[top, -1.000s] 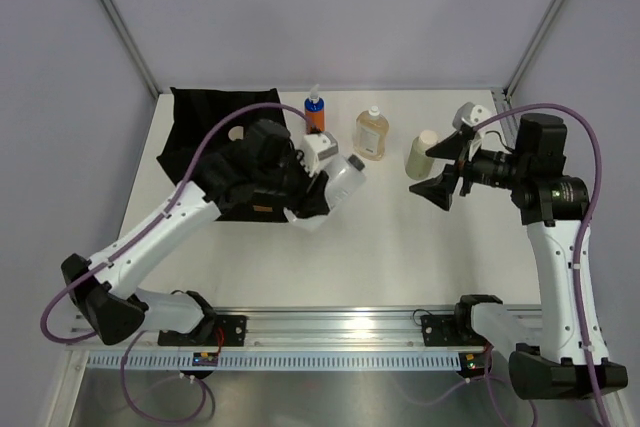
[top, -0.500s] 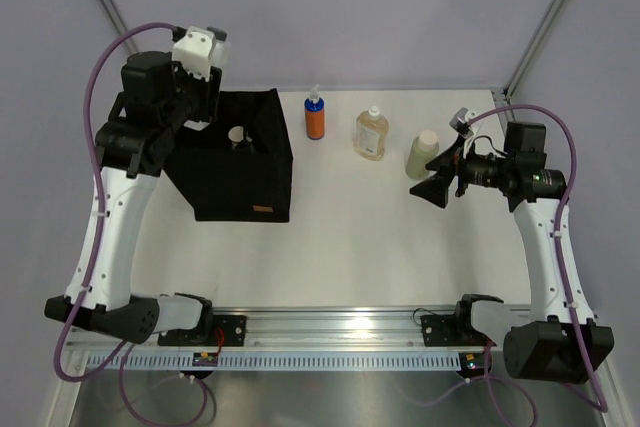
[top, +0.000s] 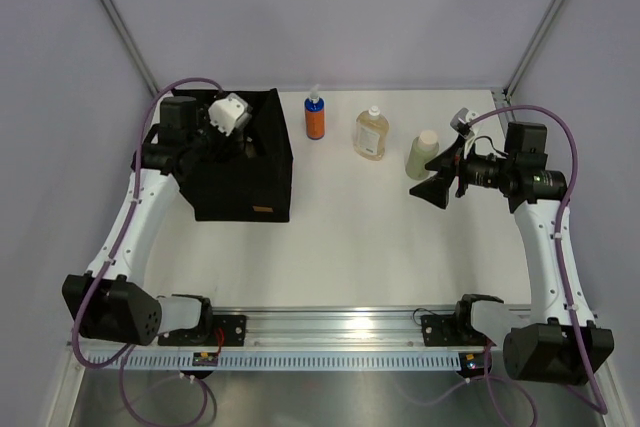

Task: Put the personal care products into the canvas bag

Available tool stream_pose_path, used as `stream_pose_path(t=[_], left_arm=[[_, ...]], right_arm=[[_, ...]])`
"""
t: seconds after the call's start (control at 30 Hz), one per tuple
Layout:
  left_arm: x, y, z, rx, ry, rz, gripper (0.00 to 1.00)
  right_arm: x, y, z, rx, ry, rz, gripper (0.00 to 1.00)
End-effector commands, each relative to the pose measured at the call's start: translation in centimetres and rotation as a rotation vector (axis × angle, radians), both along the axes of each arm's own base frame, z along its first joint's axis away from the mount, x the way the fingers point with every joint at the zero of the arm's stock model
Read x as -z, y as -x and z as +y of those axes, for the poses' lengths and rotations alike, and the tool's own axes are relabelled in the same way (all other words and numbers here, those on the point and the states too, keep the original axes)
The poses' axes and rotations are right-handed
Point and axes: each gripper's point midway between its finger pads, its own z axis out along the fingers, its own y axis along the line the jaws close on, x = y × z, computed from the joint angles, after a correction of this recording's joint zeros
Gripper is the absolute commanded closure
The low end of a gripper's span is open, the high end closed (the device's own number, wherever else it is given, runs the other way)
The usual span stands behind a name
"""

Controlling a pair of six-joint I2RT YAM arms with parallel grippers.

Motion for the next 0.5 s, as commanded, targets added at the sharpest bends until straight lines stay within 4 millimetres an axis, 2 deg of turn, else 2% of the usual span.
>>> stream_pose_path(t=[0.0, 0.1, 0.13, 0.2, 0.3, 0.4, 0.47], left_arm=[[-9.2, -2.2, -0.3, 0.117, 0.006, -0.386, 1.0], [-7.6, -2.7, -0.6, 0.133, 0.023, -0.353, 0.98], [-7.3, -2.9, -0.4, 0.116, 0.037, -0.343, 0.91], [-7.0, -3.2, 0.2, 0.083, 0.04, -0.334, 0.62], [-6.7, -3.2, 0.3, 0.058, 0.064, -0.324, 0.27], [-7.2, -3.0, 0.5, 0.024, 0.088, -0.333, 0.05], [-7.7, -2.8, 0.6, 0.013, 0.091, -0.347, 0.04]], right_arm=[[-0.2, -0.1, 0.0, -0.016, -0.011, -0.014, 0.01], [0.0, -0.3, -0.1, -0.01, -0.008, -0.005, 0.01], [0.0, -0.3, -0.1, -0.01, -0.007, -0.006, 0.0], [0.0, -0.4, -0.1, -0.007, -0.007, -0.005, 0.01], [0.2, -0.5, -0.3, 0.0, -0.001, -0.004, 0.0], [0.6, -0.8, -0.5, 0.013, 0.011, 0.003, 0.0], [0.7, -1.0, -0.6, 0.02, 0.016, 0.007, 0.01]])
